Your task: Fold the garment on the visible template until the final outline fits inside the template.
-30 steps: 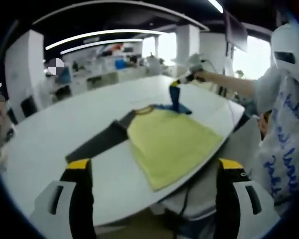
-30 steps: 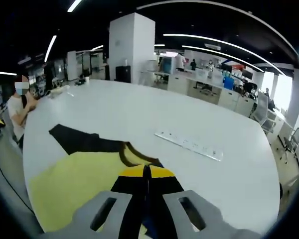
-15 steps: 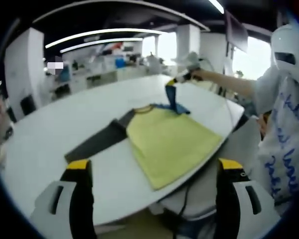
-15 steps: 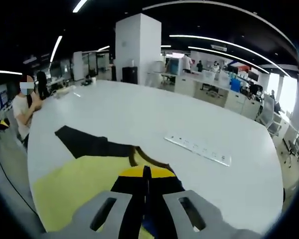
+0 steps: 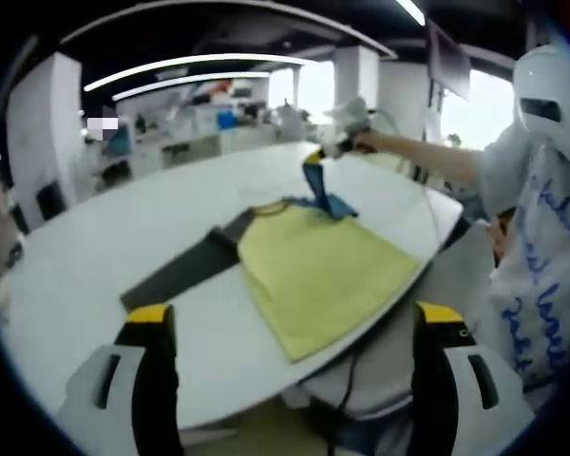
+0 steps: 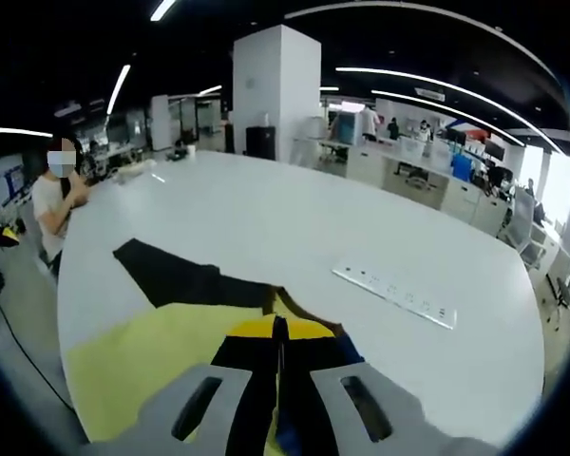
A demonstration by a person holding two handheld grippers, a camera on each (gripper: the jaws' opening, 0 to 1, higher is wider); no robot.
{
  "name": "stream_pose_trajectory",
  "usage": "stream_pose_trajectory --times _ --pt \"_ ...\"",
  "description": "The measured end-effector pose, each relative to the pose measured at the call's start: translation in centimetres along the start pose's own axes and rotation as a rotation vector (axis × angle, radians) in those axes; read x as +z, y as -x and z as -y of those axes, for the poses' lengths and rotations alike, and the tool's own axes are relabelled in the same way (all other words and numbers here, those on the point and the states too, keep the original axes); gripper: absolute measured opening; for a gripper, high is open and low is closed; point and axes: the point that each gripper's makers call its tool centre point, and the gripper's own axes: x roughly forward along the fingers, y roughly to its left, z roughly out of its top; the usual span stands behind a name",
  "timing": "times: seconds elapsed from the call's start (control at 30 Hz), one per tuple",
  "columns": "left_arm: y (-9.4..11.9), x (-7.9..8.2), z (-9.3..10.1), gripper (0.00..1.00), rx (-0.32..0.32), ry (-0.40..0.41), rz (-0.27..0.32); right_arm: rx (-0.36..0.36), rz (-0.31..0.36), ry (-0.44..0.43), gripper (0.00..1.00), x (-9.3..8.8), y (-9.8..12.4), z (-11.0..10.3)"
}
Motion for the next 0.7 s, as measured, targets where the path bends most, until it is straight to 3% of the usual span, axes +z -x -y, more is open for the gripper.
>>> stream_pose_trajectory --times 0.7 --pt "0.1 -0.3 -0.7 0.99 0.008 0.022 0.011 0.074 -0.006 0.028 0.01 1.9 -3.7 -3.6"
